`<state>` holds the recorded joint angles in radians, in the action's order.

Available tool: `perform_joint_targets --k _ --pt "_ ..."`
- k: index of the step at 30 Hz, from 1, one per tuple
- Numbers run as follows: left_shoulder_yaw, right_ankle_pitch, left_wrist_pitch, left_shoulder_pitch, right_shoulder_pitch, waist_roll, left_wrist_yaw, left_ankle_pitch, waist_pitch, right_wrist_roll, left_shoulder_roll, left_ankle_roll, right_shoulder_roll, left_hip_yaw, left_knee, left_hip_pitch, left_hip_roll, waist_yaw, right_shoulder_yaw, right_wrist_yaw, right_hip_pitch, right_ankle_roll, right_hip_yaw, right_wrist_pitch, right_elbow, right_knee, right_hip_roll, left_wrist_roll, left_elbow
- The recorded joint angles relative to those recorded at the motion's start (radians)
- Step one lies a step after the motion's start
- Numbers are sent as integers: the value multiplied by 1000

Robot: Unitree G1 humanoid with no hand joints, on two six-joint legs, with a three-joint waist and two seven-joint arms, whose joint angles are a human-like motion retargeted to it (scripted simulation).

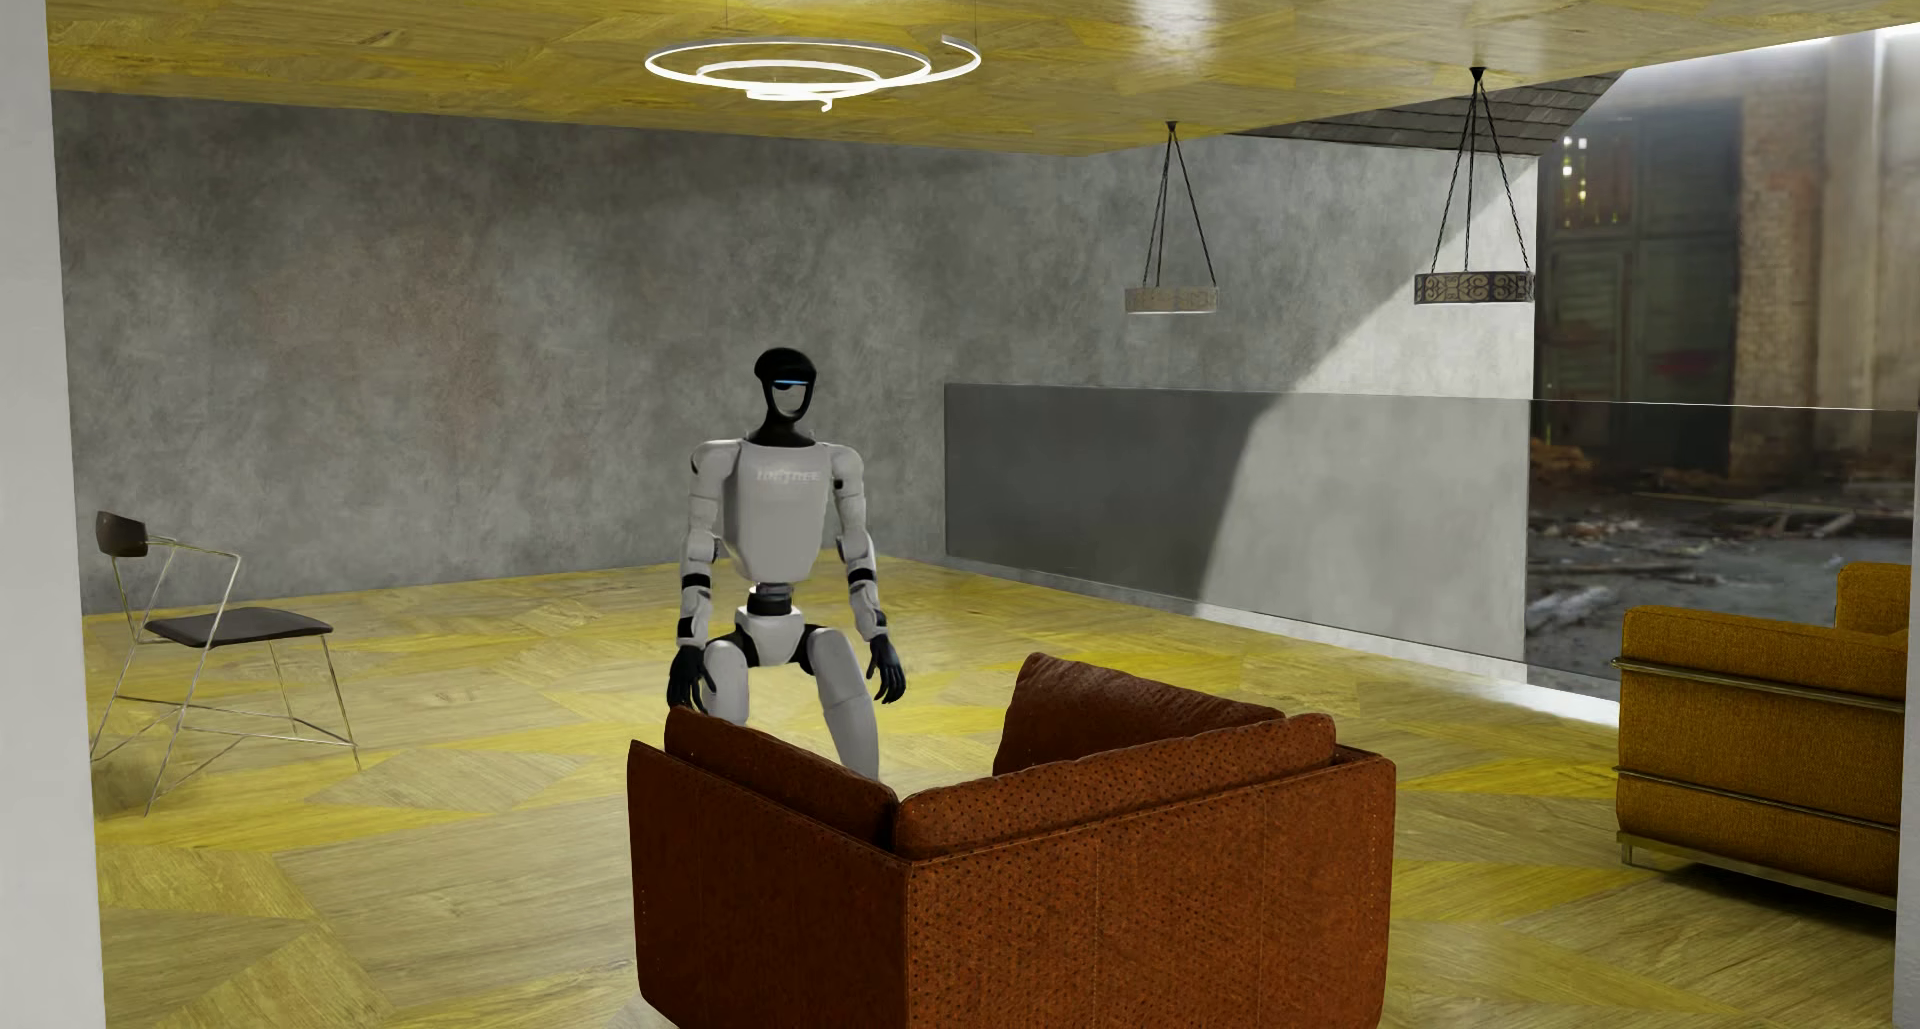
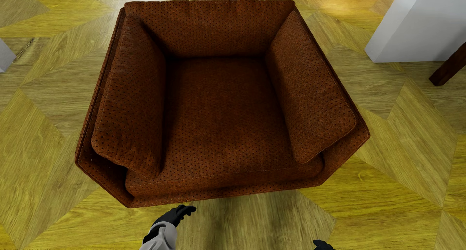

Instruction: Walk to the leather armchair

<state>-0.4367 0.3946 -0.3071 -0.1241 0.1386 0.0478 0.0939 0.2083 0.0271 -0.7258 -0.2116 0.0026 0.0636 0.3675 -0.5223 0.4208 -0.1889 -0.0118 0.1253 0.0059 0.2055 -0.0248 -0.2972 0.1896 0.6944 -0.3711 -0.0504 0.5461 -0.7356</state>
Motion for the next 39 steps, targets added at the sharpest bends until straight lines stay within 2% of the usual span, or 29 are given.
perform_joint_targets --k 2,3,4,6,8,11,13,14,17,19,21,24,28,32,35,39 --pt "34 1 -44 46 16 -13 -86 -8 -5 33 2 -11 -25 -31 -137 81 -70 -6 26 -39 2 -27 -20 -9 -33 -6 46 2 -58" --pt "94 8 -83 72 30 -23 -84 -32 -8 47 18 -13 -36 -49 -215 129 -106 -10 38 -57 9 -41 -31 -7 -41 -21 66 -25 -90" --pt "158 16 -116 102 39 -33 -45 -62 -12 54 32 -8 -43 -66 -285 177 -139 -14 44 -66 18 -54 -42 -1 -37 -39 85 -56 -118" --pt "206 21 -136 171 49 -57 18 -114 -17 47 37 9 -43 -37 -362 231 -212 -20 44 -67 35 -74 -56 21 2 -63 115 -75 -166" --pt "165 13 -126 253 57 -78 -37 -98 -16 34 22 32 -30 72 -324 196 -263 -17 40 -52 44 -82 -56 43 70 -65 130 -49 -186" --pt "151 -1 -108 364 87 -102 -134 18 -7 5 15 42 -16 164 -129 65 -219 -2 36 -6 37 -76 -38 63 138 -49 132 -43 -176" --pt "139 -4 -111 395 111 -113 -133 1 -6 15 26 65 -20 180 -68 33 -189 7 66 -11 35 -68 -28 59 143 -49 121 -27 -171" --pt "110 0 -117 396 116 -118 -143 -10 -8 25 25 67 -32 178 -76 36 -187 9 89 -25 34 -65 -27 64 145 -56 117 -2 -172" --pt "34 11 -109 366 99 -139 -194 -31 -24 47 11 57 -65 171 -137 50 -207 10 136 -40 35 -60 -18 77 163 -87 111 45 -146" --pt "28 26 -104 335 54 -155 -178 -26 -32 39 15 59 -69 196 -136 28 -213 5 135 -27 39 -47 1 92 187 -108 107 38 -107" --pt "-1 44 -103 284 13 -167 -163 -15 -34 30 5 66 -73 226 -99 -8 -202 -5 128 -25 31 -19 10 82 188 -108 99 50 -74" --pt "-78 70 -82 170 -27 -177 -177 -26 -28 39 -46 61 -90 238 -54 -32 -176 -23 108 -33 15 -33 8 61 121 -86 89 122 -32" --pt "-53 98 -64 64 -27 -182 -105 -31 -26 57 -77 43 -95 216 -59 -14 -162 -40 88 -60 19 -66 -16 12 62 -88 78 90 64" --pt "-29 103 -55 23 -24 -177 -69 -60 -27 64 -54 43 -82 181 -72 7 -151 -47 104 -65 17 -82 -37 48 78 -87 71 45 100" --pt "-41 101 -66 28 -8 -169 -81 -74 -23 54 -27 52 -67 169 -49 8 -133 -47 118 -53 13 -84 -50 73 115 -73 67 26 57" --pt "-75 95 -79 75 24 -154 -155 -81 -18 40 -13 74 -49 170 -5 -2 -111 -41 133 -41 12 -89 -57 79 140 -62 64 4 -64"
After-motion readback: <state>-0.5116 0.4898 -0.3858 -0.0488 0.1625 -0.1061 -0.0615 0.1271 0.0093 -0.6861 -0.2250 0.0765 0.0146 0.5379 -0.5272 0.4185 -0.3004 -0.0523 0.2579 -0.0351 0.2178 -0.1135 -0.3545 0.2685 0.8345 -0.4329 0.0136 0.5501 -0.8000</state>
